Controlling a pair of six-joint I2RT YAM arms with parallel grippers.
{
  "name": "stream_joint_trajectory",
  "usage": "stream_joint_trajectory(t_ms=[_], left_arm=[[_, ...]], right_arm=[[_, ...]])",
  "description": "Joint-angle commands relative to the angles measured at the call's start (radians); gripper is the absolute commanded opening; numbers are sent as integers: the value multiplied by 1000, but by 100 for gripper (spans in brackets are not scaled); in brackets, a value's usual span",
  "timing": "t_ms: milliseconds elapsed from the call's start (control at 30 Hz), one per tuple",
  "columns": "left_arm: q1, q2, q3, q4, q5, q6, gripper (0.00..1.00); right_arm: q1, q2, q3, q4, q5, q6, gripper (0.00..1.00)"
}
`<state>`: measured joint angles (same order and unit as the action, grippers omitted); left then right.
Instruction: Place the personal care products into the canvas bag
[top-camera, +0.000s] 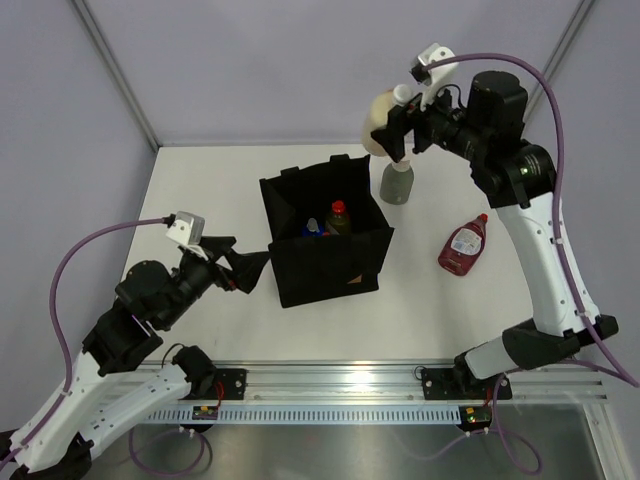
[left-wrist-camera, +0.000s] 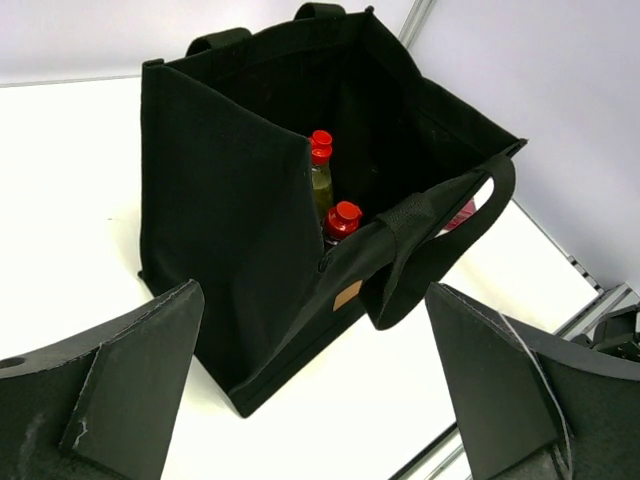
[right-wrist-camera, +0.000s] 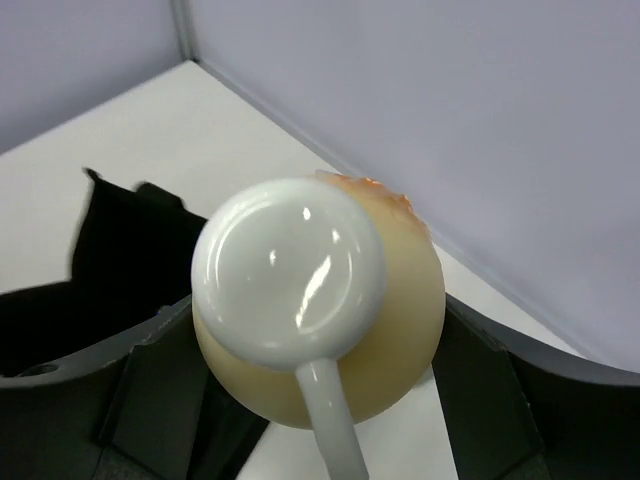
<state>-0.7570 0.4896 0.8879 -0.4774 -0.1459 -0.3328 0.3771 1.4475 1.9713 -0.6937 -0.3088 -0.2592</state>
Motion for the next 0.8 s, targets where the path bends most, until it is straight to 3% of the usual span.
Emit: stream_joint_trajectory(t_ms=[0,133,367,633,767], left_arm=[[2,-19,-4,37,-20,3,99],[4,-46,-15,30,-37,-5,99],[4,-74,-38,14,-72,14,99],[2,-20,-52,46,-46,26,99],[2,-32,-73,54,-44,25,99]], right_arm=[[81,122,197,-33,-96,40,0],[153,203,230,-18,-111,84,0],[209,232,-26,36,-124,74,0],[258,342,-129,63,-61,38,0],[264,364,-166,77,-131,49,0]])
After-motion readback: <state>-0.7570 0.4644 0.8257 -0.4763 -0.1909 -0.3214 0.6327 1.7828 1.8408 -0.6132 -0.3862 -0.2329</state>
